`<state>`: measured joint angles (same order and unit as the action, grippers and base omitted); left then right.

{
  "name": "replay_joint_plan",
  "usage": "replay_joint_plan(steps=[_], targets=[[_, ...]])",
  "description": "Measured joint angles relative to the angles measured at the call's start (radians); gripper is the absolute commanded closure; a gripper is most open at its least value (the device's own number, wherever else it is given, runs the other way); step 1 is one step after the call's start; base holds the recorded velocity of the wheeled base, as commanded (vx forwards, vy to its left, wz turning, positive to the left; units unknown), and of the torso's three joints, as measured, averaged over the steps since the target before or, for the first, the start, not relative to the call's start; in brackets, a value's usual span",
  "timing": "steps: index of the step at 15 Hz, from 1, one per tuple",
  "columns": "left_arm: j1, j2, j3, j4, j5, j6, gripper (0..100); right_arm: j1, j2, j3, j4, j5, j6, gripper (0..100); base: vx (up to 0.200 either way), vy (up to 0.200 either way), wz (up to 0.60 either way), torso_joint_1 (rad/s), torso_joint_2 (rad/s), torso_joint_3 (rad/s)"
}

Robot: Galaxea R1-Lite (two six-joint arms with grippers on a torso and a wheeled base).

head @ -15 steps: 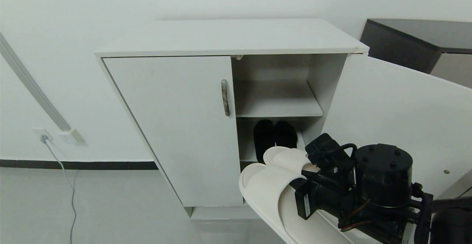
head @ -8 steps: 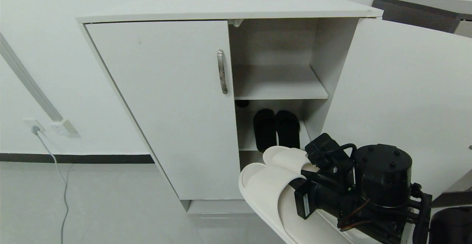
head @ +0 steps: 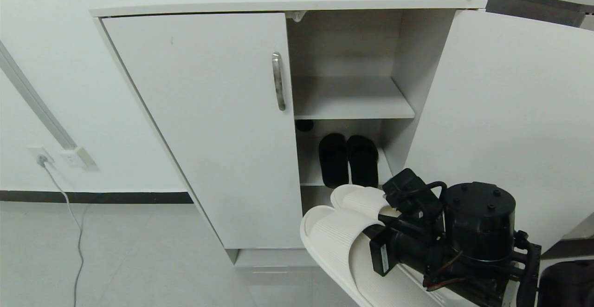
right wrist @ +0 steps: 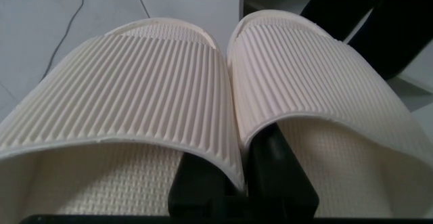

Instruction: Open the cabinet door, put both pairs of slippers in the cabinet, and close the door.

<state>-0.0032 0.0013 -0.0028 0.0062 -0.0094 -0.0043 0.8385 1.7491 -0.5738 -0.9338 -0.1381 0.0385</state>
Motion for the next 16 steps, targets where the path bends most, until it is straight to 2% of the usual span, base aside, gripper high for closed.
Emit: replay_joint_plan(steps=[7, 12, 14, 16], targets=[[0.000, 0.000, 0.000, 0.000, 0.000, 0.001, 100, 0.000, 0.025, 0.016, -0.120, 0.009, -0.003, 100, 0.000, 0.000, 0.00, 0.000, 0.00, 0.000], [0.000, 0.000, 0.000, 0.000, 0.000, 0.001, 100, 0.009, 0.069, 0.025, -0.186, -0.008, -0.067, 100, 0.000, 0.000, 0.00, 0.000, 0.00, 0.000], [0.000, 0.000, 0.000, 0.000, 0.000, 0.001, 100, 0.021, 0.085, -0.008, -0.174, -0.088, -0.069, 100, 0.000, 0.000, 0.00, 0.000, 0.00, 0.000], [0.000, 0.000, 0.000, 0.000, 0.000, 0.001, 100, 0.037, 0.111, -0.137, -0.032, -0.264, -0.015, 100, 0.000, 0.000, 0.00, 0.000, 0.00, 0.000]])
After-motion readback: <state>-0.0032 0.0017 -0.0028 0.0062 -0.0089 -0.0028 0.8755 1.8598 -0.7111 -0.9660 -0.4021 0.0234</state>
